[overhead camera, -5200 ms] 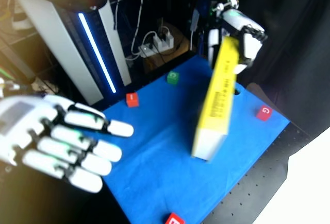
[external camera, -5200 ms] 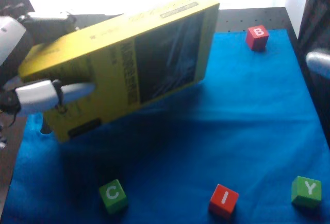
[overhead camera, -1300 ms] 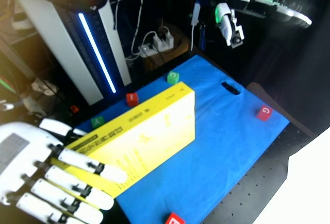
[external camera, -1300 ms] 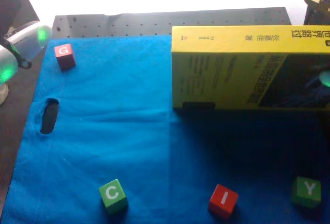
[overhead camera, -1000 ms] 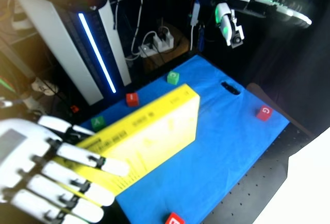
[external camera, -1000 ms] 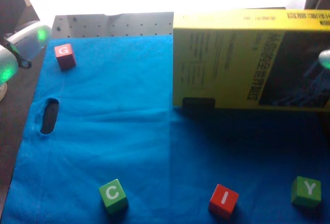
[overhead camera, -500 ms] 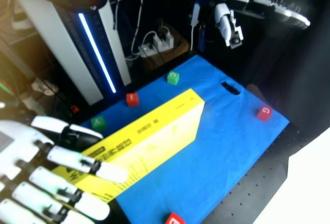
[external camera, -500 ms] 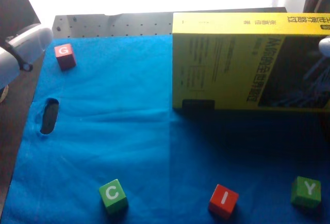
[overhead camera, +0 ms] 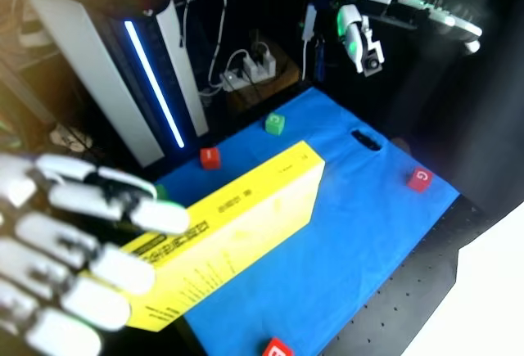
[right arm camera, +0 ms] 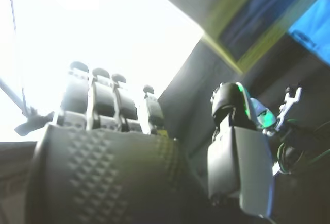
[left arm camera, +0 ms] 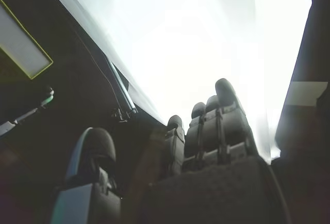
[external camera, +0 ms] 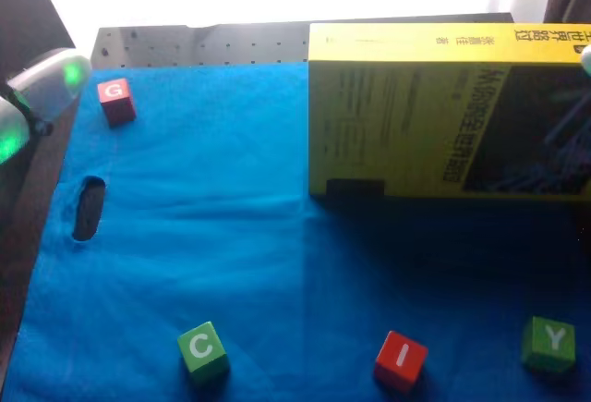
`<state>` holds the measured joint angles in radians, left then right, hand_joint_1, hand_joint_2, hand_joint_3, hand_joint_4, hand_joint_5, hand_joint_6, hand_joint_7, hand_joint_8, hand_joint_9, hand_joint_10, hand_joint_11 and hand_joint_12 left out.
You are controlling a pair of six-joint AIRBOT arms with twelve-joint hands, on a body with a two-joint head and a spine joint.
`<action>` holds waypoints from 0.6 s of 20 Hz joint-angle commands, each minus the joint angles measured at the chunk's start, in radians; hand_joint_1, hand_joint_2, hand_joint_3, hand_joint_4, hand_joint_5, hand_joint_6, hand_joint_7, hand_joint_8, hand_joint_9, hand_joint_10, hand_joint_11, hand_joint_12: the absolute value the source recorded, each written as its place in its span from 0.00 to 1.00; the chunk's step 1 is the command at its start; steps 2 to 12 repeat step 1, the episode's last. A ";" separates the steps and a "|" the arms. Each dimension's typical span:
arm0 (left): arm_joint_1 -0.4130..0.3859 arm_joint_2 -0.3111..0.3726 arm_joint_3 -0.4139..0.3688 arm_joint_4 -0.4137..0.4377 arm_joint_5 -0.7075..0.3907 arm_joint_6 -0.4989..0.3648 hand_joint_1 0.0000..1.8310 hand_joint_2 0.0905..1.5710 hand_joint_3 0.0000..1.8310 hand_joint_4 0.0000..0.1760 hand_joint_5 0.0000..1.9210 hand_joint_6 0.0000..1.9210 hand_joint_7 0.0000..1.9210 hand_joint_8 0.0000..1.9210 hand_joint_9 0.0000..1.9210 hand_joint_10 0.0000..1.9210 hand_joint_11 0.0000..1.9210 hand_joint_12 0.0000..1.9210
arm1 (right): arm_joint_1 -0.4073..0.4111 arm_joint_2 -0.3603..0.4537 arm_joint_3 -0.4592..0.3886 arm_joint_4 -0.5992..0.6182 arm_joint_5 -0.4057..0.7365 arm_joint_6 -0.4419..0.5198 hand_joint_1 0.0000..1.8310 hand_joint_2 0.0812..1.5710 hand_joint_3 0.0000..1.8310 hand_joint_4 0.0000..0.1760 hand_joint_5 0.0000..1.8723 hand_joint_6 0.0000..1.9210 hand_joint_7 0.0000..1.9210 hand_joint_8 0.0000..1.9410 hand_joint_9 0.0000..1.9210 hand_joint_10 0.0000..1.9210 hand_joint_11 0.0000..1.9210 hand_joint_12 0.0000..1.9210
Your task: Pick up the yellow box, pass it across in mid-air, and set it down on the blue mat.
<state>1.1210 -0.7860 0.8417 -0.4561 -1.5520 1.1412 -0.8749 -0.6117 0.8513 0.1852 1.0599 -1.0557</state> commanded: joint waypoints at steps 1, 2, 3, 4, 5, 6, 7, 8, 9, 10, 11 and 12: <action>-0.001 0.008 -0.002 0.017 -0.140 0.000 0.21 0.78 0.00 0.73 0.01 0.00 0.00 0.00 0.00 0.00 0.00 0.11 | 0.016 0.010 -0.003 0.006 0.160 -0.001 0.17 0.72 0.00 0.72 0.00 0.00 0.00 0.00 0.00 0.00 0.00 0.00; -0.001 0.008 -0.002 0.017 -0.140 0.000 0.21 0.78 0.00 0.73 0.01 0.00 0.00 0.00 0.00 0.00 0.00 0.11 | 0.016 0.010 -0.003 0.006 0.160 -0.001 0.17 0.72 0.00 0.72 0.00 0.00 0.00 0.00 0.00 0.00 0.00 0.00; -0.001 0.008 -0.002 0.017 -0.140 0.000 0.21 0.78 0.00 0.73 0.01 0.00 0.00 0.00 0.00 0.00 0.00 0.11 | 0.016 0.010 -0.003 0.006 0.160 -0.001 0.17 0.72 0.00 0.72 0.00 0.00 0.00 0.00 0.00 0.00 0.00 0.00; -0.001 0.008 -0.002 0.017 -0.140 0.000 0.21 0.78 0.00 0.73 0.01 0.00 0.00 0.00 0.00 0.00 0.00 0.11 | 0.016 0.010 -0.003 0.006 0.160 -0.001 0.17 0.72 0.00 0.72 0.00 0.00 0.00 0.00 0.00 0.00 0.00 0.00; -0.001 0.008 -0.002 0.017 -0.140 0.000 0.21 0.78 0.00 0.73 0.01 0.00 0.00 0.00 0.00 0.00 0.00 0.11 | 0.016 0.010 -0.003 0.006 0.160 -0.001 0.17 0.72 0.00 0.72 0.00 0.00 0.00 0.00 0.00 0.00 0.00 0.00; -0.001 0.008 -0.002 0.017 -0.140 0.000 0.21 0.78 0.00 0.73 0.01 0.00 0.00 0.00 0.00 0.00 0.00 0.11 | 0.016 0.010 -0.003 0.006 0.160 -0.001 0.17 0.72 0.00 0.72 0.00 0.00 0.00 0.00 0.00 0.00 0.00 0.00; -0.001 0.008 -0.002 0.017 -0.140 0.000 0.21 0.78 0.00 0.73 0.01 0.00 0.00 0.00 0.00 0.00 0.00 0.11 | 0.016 0.010 -0.003 0.006 0.160 -0.001 0.17 0.72 0.00 0.72 0.00 0.00 0.00 0.00 0.00 0.00 0.00 0.00; -0.001 0.008 -0.002 0.017 -0.140 0.000 0.21 0.78 0.00 0.73 0.01 0.00 0.00 0.00 0.00 0.00 0.00 0.11 | 0.016 0.010 -0.003 0.006 0.160 -0.001 0.17 0.72 0.00 0.72 0.00 0.00 0.00 0.00 0.00 0.00 0.00 0.00; -0.001 0.008 -0.002 0.017 -0.140 0.000 0.21 0.78 0.00 0.73 0.01 0.00 0.00 0.00 0.00 0.00 0.00 0.11 | 0.016 0.010 -0.003 0.006 0.160 -0.001 0.17 0.72 0.00 0.72 0.00 0.00 0.00 0.00 0.00 0.00 0.00 0.00; -0.001 0.008 -0.002 0.017 -0.140 0.000 0.21 0.78 0.00 0.73 0.01 0.00 0.00 0.00 0.00 0.00 0.00 0.11 | 0.016 0.010 -0.003 0.006 0.160 -0.001 0.17 0.72 0.00 0.72 0.00 0.00 0.00 0.00 0.00 0.00 0.00 0.00; -0.001 0.008 -0.002 0.017 -0.140 0.000 0.21 0.78 0.00 0.73 0.01 0.00 0.00 0.00 0.00 0.00 0.00 0.11 | 0.016 0.010 -0.003 0.006 0.160 -0.001 0.17 0.72 0.00 0.72 0.00 0.00 0.00 0.00 0.00 0.00 0.00 0.00; -0.001 0.008 -0.002 0.017 -0.140 0.000 0.21 0.78 0.00 0.73 0.01 0.00 0.00 0.00 0.00 0.00 0.00 0.11 | 0.016 0.010 -0.003 0.006 0.160 -0.001 0.17 0.72 0.00 0.72 0.00 0.00 0.00 0.00 0.00 0.00 0.00 0.00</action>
